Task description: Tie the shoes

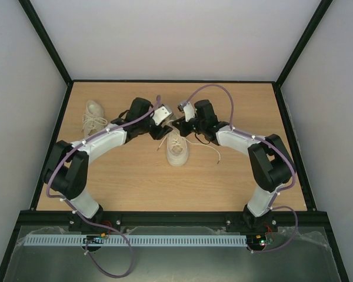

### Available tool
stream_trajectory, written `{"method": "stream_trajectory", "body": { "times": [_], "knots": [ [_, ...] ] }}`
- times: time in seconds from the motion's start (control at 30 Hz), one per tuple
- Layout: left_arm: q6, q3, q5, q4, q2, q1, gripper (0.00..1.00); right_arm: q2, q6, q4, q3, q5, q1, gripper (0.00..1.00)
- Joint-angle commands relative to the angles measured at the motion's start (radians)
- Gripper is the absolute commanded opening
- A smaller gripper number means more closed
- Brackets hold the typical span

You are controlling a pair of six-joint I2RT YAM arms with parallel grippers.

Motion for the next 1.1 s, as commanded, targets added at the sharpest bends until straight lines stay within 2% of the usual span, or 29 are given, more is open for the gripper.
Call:
{"method": "stream_trajectory", "body": {
  "times": [0.0, 0.1, 0.33, 0.53, 0.73, 0.87, 1.07],
  "knots": [
    [-0.055, -0.06, -0.022, 0.093, -0.027, -0.014, 0.6, -0.019, 0.154, -0.057, 0.03, 0.059, 0.001, 0.01],
    [-0.053, -0.102, -0.032, 0.167, -0.027, -0.015, 0.62, -0.028, 0.204, -0.07, 0.034, 0.067, 0.002, 0.01],
    [-0.033, -0.102, -0.181, 0.322, 0.015, -0.066, 0.61, -0.028, 0.279, -0.082, 0.044, 0.062, 0.004, 0.01],
    [-0.009, -0.103, -0.179, 0.333, 0.052, -0.121, 0.58, -0.037, 0.303, -0.086, 0.046, 0.084, 0.002, 0.01],
    [-0.005, -0.115, -0.217, 0.341, 0.055, -0.119, 0.57, -0.049, 0.333, -0.09, 0.06, 0.08, 0.004, 0.01],
    [-0.005, -0.114, -0.252, 0.364, 0.078, -0.118, 0.52, -0.067, 0.357, -0.086, 0.057, 0.075, 0.003, 0.01],
    [-0.036, -0.154, -0.209, 0.421, 0.078, -0.114, 0.49, -0.079, 0.378, -0.089, 0.047, 0.075, 0.004, 0.01]
  ]
}}
